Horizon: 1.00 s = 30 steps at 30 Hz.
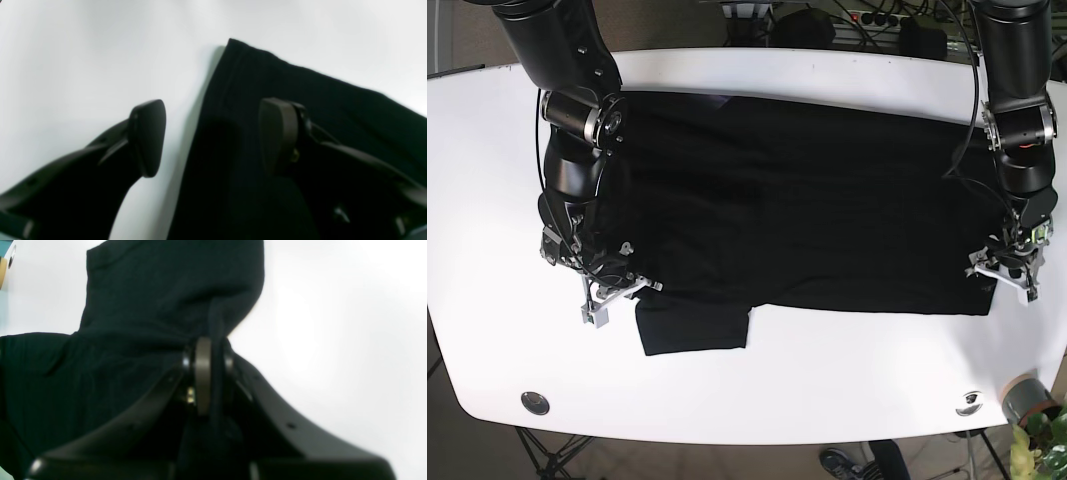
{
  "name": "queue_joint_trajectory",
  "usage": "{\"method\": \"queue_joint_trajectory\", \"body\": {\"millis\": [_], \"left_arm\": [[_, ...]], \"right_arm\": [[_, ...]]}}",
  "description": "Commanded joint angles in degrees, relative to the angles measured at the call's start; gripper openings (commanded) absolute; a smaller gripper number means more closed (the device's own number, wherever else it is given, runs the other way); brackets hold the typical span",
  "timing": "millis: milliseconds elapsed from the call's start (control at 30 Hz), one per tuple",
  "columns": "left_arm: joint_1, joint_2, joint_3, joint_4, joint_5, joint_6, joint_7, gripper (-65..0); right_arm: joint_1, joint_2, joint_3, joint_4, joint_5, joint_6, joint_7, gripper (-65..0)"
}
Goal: Fold the T-shirt properly
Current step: 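Move both grippers to the shirt's hem edge and grasp it, then fold the hem edge over toward the collar with both grippers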
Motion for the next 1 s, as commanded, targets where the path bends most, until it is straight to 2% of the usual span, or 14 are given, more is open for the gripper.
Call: {"method": "queue_joint_trajectory", "body": {"millis": [0, 100, 267, 400, 633, 833, 867, 967], "left_arm": [[-1.3, -1.1, -0.1, 0.7, -0.4, -0.1, -1.2, -24.6], [-1.3, -0.7, -0.1, 0.7, -0.4, -0.4, -1.1, -23.6], [-1.5, -0.1, 0.0, 0.6, -0.4, -1.7, -1.0, -16.9], [-1.5, 0.6, 0.0, 0.7, -0.4, -1.7, -1.0, -20.7], [-1.7, 1.7, 0.1, 0.8, -0.2, -2.0, -1.2, -43.9], [-1.4, 1.6, 0.1, 0.9, -0.2, -7.6, -2.8, -62.5], [-1.4, 1.5, 0.1, 0.9, -0.2, -8.1, -2.8, -64.6], [-1.7, 1.5, 0.1, 0.9, -0.3, -9.6, -2.8, -65.0]], "right_arm": [[1.4, 0.2, -0.1, 0.8, 0.0, 0.20, -0.2, -62.1], [1.4, 0.4, 0.0, 0.8, 0.0, 0.28, -0.2, -62.1], [1.4, 0.6, 0.0, 0.8, 0.0, 0.46, -0.2, -62.1], [1.4, 0.7, 0.0, 0.9, 0.0, 0.55, -0.2, -62.1], [1.4, 1.7, 0.0, 0.9, 0.0, 0.55, -0.2, -62.1], [1.7, 1.6, -0.1, 0.9, 0.0, 0.55, -0.2, -62.1], [1.7, 1.6, -0.2, 0.9, 0.0, 0.55, -0.2, -62.1], [1.8, 1.5, -0.2, 0.9, 0.0, 0.55, -0.2, -62.3]]}}
